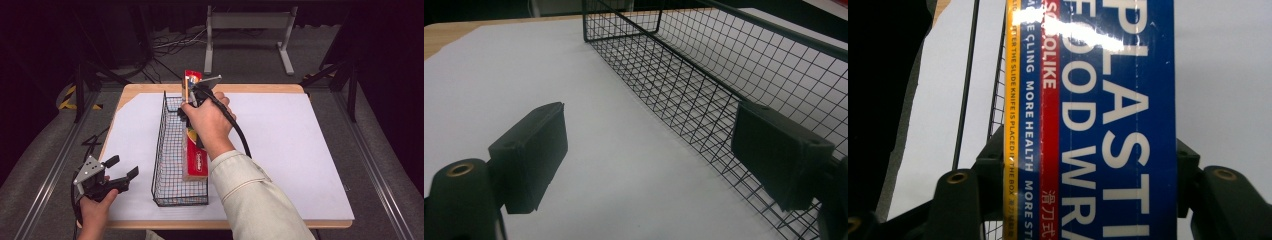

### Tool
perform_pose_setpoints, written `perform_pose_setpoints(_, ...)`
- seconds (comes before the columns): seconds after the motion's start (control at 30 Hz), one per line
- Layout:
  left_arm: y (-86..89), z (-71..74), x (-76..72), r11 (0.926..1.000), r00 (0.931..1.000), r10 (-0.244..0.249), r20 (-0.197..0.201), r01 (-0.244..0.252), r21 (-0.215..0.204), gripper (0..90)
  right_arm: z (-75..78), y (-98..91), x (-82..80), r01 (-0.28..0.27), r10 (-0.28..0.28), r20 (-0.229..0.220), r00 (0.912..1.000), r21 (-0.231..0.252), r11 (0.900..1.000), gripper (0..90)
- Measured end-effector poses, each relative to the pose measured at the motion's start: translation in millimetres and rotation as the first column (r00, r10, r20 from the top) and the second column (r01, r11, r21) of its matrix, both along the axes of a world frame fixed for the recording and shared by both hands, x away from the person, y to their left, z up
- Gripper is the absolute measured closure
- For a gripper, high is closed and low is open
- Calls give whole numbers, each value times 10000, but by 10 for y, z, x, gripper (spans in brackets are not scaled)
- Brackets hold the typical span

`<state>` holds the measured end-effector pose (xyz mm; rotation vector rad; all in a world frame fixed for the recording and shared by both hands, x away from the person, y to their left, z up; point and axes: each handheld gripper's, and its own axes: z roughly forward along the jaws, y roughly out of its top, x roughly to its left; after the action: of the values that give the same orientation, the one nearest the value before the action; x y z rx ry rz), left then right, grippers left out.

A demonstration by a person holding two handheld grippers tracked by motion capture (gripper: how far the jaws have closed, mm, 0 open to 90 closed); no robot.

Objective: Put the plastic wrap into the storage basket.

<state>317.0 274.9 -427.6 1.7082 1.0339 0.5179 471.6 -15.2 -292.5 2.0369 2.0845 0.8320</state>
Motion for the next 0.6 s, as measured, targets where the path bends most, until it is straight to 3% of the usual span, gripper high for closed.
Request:
perform_pose_setpoints(0.17, -6, -3, 10, 10000, 10000, -35, -4, 35, 16, 157, -74, 37, 9, 31, -30, -63, 10000, 151, 9999, 402)
perform_pose_setpoints(0.6, -27, 0, 34, 10000, 10000, -98, 14, 98, 4, 157, -307, 125, 8, 132, -134, -183, 9997, -134, 9998, 401)
